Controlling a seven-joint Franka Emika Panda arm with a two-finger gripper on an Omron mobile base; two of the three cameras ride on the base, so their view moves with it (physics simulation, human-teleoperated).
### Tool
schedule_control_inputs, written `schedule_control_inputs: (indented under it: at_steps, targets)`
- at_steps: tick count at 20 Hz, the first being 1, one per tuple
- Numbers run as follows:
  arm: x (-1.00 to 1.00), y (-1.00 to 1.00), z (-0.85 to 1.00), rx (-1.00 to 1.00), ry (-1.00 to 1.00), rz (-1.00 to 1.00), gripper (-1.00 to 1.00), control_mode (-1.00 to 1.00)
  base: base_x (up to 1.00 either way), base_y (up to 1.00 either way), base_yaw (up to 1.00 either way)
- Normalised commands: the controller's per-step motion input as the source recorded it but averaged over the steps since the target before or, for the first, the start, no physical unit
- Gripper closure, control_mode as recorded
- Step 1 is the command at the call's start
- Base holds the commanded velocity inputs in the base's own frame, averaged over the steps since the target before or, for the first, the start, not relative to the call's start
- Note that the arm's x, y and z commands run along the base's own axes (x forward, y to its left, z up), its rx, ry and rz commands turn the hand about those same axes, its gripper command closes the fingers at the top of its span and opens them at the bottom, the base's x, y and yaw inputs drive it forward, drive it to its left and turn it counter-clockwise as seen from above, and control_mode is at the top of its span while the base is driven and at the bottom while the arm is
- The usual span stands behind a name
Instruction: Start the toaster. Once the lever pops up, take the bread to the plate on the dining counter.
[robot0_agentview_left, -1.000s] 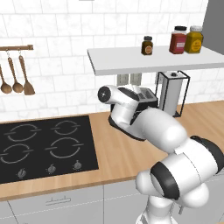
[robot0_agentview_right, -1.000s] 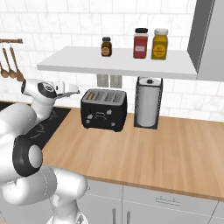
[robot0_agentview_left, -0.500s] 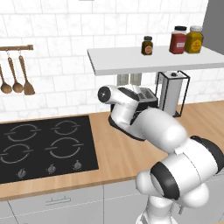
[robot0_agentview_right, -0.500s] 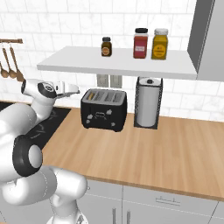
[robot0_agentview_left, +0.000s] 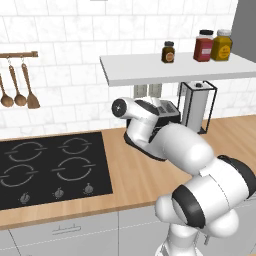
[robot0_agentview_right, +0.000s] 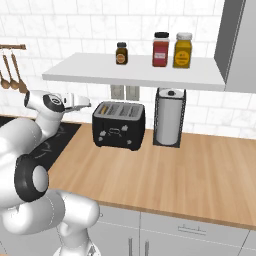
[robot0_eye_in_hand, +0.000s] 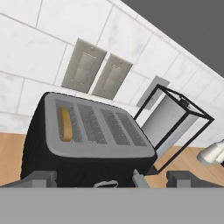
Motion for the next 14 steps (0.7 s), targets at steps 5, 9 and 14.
schedule_control_inputs:
  at_steps: [5, 9, 14]
  targets:
    - [0.00, 0.00, 0.00, 0.00, 0.00, 0.00, -1.00, -1.00, 0.00, 0.00, 0.00]
    - [0.00, 0.00, 0.00, 0.00, 0.00, 0.00, -1.00, -1.00, 0.00, 0.00, 0.00]
    - [0.00, 0.00, 0.00, 0.00, 0.00, 0.00, -1.00, -1.00, 0.00, 0.00, 0.00]
